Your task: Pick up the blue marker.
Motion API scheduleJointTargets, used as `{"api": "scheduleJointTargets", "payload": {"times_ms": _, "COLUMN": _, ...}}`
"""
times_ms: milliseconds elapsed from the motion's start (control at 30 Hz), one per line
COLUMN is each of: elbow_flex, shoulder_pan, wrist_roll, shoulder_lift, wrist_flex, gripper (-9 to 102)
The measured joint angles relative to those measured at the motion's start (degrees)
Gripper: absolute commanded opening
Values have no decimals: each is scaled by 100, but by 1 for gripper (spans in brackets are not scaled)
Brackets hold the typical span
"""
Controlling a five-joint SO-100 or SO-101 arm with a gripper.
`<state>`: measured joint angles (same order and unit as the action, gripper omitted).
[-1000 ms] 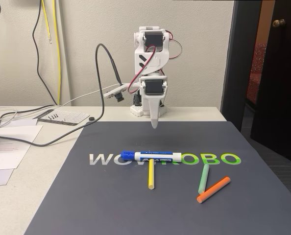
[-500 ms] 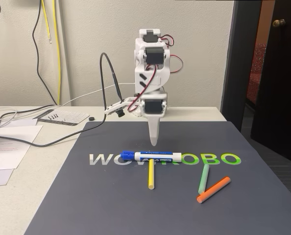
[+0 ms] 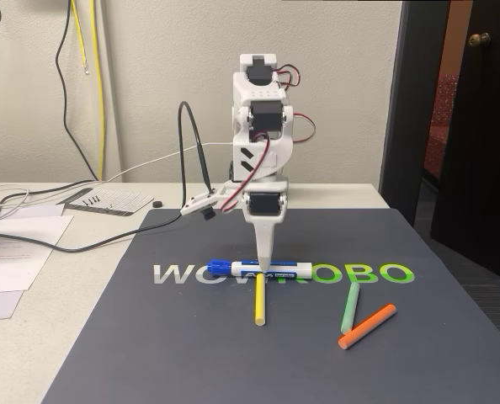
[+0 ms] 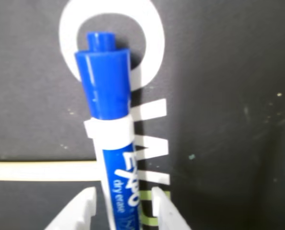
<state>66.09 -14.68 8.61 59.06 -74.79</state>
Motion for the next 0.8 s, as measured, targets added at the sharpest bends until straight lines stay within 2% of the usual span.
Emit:
{"api": "scheduleJointTargets", "payload": {"times_ms": 300, "elbow_flex": -1046, "shoulder_pan": 0, "wrist_roll": -141, "shoulder_lift": -791, "wrist_flex": -703, "gripper": 23}}
{"api": "scheduleJointTargets", "payload": {"times_ms": 433, "elbow_flex": -1477, "shoulder_pan": 0, "wrist_roll": -202, "shoulder_lift": -1090, "wrist_flex": -1055, "gripper": 23}}
{"api": "scheduleJointTargets", "payload": {"times_ms": 800, "elbow_flex": -1547, "shoulder_pan": 0, "wrist_roll": -176, "shoulder_lift": -1134, "wrist_flex": -1178, "gripper": 15}}
